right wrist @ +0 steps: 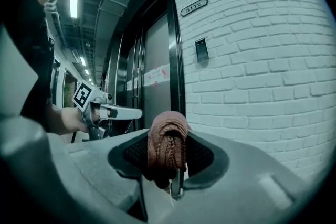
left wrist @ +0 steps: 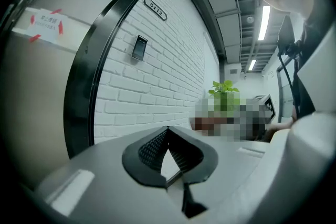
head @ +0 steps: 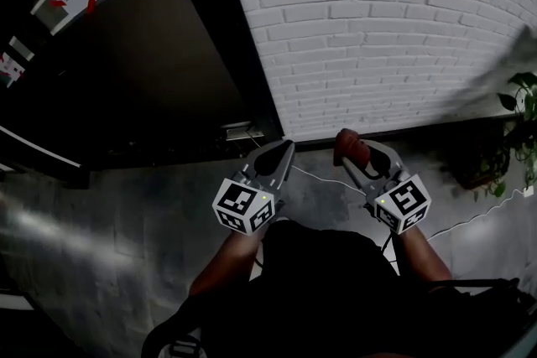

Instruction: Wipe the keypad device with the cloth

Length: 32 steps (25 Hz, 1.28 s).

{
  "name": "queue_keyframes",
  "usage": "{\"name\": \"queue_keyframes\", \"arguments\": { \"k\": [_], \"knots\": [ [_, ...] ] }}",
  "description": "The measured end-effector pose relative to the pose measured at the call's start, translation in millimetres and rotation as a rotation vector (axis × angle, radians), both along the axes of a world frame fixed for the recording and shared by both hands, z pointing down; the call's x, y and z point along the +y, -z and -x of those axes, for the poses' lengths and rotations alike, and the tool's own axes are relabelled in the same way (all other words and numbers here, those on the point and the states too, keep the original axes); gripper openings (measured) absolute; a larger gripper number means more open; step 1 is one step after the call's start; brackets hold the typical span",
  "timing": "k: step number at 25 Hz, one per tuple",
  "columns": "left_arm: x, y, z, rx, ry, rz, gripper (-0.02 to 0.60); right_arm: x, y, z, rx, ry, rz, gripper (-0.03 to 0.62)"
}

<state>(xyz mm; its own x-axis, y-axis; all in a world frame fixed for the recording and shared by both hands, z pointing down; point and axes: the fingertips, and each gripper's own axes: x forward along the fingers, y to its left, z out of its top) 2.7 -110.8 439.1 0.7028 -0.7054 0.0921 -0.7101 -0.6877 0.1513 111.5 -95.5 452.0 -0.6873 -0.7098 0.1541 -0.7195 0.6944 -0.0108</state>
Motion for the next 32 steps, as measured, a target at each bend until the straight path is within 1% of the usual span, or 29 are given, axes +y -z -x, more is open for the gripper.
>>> {"name": "queue_keyframes", "arguments": {
  "k": [3,5,8,11,12,13,14,18,21,23,27,29,32],
  "knots": [
    [-13,5,13,-0.004,-0.025,0.004,0.017,-29,14,16,0.104,-0.007,-0.049,0.144],
    [-24,12,19,-0.002,-0.049,-0.004,0.017,-55,33,29,0.221,-0.013,-0.120,0.144],
    [-36,22,22,0.003,-0.101,-0.017,0.017,-95,61,42,0.443,-0.042,-0.281,0.144],
    [-43,28,21,0.003,-0.169,-0.025,0.016,-130,90,51,0.719,-0.114,-0.460,0.144],
    [-44,29,20,0.004,-0.192,-0.023,0.017,-139,102,56,0.788,-0.136,-0.511,0.144],
    [-45,30,20,0.005,-0.215,-0.019,0.017,-147,114,62,0.833,-0.154,-0.551,0.144],
    [-45,29,20,0.003,-0.238,-0.014,0.017,-155,126,68,0.855,-0.167,-0.580,0.144],
    [-44,27,19,-0.021,-0.326,-0.008,0.017,-183,170,86,0.882,-0.222,-0.653,0.144],
    [-42,25,15,-0.041,-0.387,-0.018,0.016,-202,201,91,0.920,-0.270,-0.695,0.144],
    [-42,25,14,-0.044,-0.410,-0.020,0.016,-213,223,93,0.933,-0.297,-0.721,0.144],
    [-46,29,16,-0.043,-0.415,-0.041,0.017,-234,265,96,0.950,-0.326,-0.775,0.144],
    [-50,28,19,-0.048,-0.398,-0.039,0.017,-244,283,97,0.965,-0.329,-0.808,0.144],
    [-58,29,24,-0.033,-0.355,-0.030,0.017,-257,307,97,0.973,-0.331,-0.849,0.144]
  ]
}}
